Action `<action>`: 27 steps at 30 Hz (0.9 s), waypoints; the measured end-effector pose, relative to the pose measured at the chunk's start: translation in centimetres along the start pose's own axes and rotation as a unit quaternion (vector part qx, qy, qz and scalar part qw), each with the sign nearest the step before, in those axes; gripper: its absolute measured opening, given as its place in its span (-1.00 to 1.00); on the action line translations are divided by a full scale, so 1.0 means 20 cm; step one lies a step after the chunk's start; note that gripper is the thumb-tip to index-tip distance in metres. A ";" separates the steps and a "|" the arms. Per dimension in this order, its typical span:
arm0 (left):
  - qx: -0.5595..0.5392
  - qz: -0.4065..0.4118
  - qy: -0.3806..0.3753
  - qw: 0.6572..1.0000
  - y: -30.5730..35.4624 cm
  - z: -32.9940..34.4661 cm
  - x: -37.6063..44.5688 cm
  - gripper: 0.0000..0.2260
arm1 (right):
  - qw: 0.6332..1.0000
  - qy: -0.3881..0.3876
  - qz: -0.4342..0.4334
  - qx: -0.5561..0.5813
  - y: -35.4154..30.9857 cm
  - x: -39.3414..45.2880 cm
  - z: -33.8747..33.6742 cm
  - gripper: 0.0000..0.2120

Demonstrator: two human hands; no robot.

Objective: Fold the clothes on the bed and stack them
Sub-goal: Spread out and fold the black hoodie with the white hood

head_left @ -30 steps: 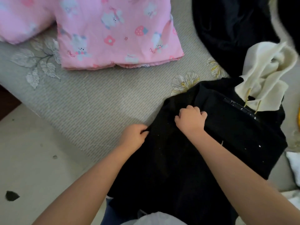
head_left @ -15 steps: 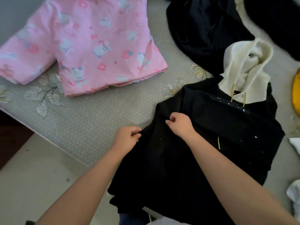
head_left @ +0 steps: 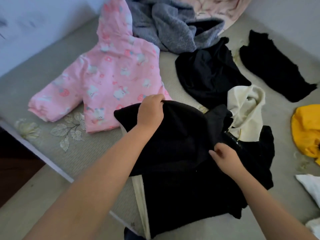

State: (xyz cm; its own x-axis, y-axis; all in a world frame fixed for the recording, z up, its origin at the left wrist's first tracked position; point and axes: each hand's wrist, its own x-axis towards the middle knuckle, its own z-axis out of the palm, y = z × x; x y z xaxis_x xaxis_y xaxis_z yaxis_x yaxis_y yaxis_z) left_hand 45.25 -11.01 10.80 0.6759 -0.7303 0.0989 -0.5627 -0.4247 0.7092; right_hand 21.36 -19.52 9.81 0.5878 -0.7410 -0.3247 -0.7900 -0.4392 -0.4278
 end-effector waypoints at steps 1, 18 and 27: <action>0.015 -0.022 -0.026 0.999 -0.03 0.01 -0.01 -0.80 | 0.998 0.030 0.024 0.045 -0.02 0.01 0.01 -0.57; 0.009 -0.098 -0.130 0.987 -0.49 0.20 -0.64 -0.85 | 0.790 0.010 0.118 0.602 -0.44 0.51 0.17 -0.72; -0.114 -0.096 0.113 0.982 -0.28 -0.08 0.37 -0.69 | 0.979 -0.003 0.111 0.169 -0.03 0.25 0.31 -0.80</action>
State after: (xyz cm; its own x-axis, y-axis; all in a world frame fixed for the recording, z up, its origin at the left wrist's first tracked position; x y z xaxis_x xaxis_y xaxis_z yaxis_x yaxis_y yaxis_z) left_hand 54.20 -13.14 8.60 0.8621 -0.5002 0.0814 -0.3100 -0.3934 0.8655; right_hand 25.87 -19.78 3.31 0.4101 -0.7959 -0.4454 -0.7959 -0.0737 -0.6010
